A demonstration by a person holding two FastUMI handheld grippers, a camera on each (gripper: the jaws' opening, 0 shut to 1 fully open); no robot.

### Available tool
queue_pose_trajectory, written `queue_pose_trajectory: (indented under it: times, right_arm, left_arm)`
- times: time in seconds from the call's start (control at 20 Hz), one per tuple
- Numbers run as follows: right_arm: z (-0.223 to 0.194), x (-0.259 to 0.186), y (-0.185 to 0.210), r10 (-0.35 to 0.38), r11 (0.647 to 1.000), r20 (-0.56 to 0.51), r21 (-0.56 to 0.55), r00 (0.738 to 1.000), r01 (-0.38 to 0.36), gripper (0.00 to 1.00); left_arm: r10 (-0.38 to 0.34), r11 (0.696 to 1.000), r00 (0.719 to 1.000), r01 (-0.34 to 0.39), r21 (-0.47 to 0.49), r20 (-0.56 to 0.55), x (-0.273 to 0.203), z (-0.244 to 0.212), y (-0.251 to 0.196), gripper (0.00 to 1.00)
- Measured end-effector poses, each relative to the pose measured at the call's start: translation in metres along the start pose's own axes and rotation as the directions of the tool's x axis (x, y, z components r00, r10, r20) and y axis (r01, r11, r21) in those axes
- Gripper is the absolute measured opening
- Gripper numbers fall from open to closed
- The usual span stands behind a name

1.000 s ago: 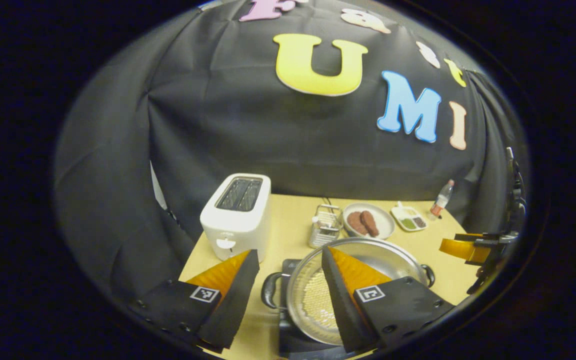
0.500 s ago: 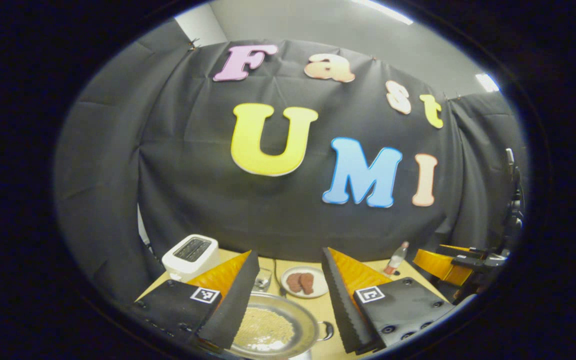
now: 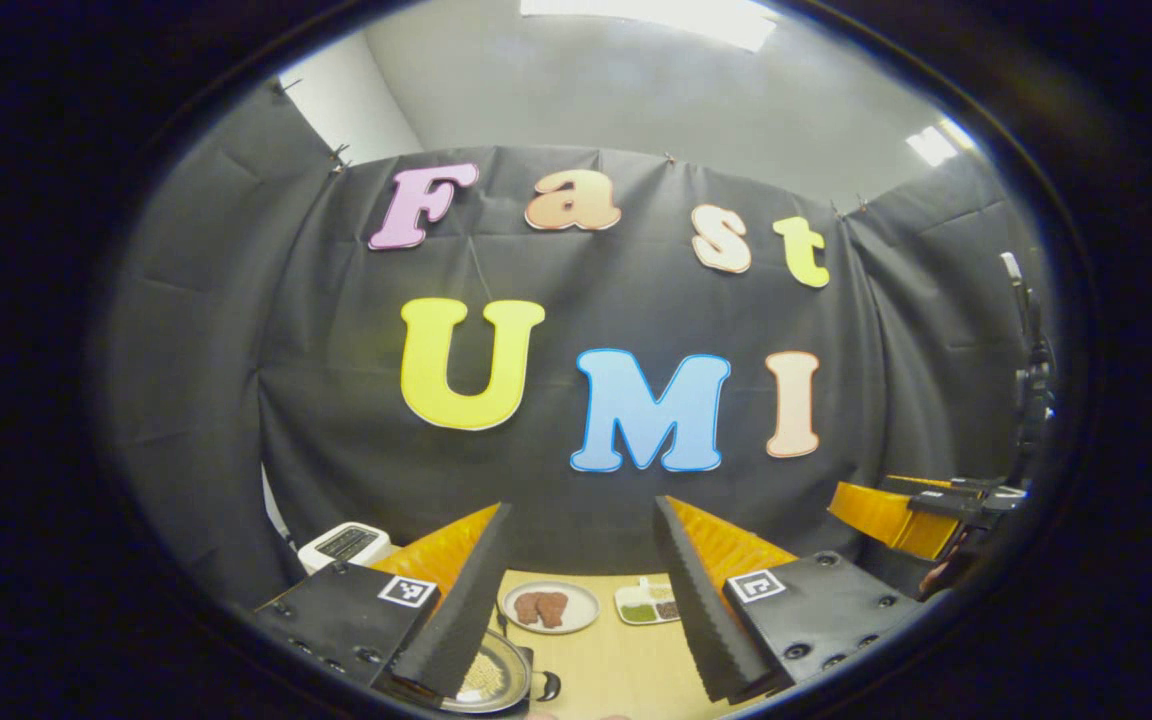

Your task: First push the handle of the pot to place it horizontally, then grasp the pot with both hands and set it on the induction cooktop.

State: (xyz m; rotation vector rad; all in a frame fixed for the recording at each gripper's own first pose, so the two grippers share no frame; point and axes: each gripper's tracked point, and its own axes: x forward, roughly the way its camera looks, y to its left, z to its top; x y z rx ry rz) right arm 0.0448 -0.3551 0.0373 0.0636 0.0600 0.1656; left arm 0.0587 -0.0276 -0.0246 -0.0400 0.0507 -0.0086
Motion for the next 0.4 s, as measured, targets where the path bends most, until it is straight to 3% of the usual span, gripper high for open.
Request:
queue_pose_trajectory:
  times: [0.25,0.3,0.35,0.4]
  right_arm:
    - [-0.008,-0.002,-0.015,0.009,1.000,-0.018,-0.009,1.000,-0.010,0.98]
    - [-0.007,-0.005,-0.015,0.009,1.000,-0.021,-0.007,1.000,-0.009,0.98]
    - [-0.007,-0.006,-0.015,0.005,1.000,-0.020,-0.008,1.000,-0.005,0.98]
    - [-0.005,-0.009,-0.015,-0.004,1.000,-0.014,-0.012,1.000,0.004,0.98]
  left_arm:
    - [0.016,1.000,1.000,-0.016,-0.005,-0.011,-0.010,-0.004,-0.008,0.87]
    - [0.014,1.000,1.000,-0.014,-0.009,-0.010,-0.012,-0.001,-0.008,0.94]
    - [0.008,1.000,1.000,-0.008,-0.014,0.000,-0.016,0.001,-0.008,0.94]
    - [0.000,1.000,1.000,0.001,-0.017,0.009,-0.018,0.004,-0.006,0.87]
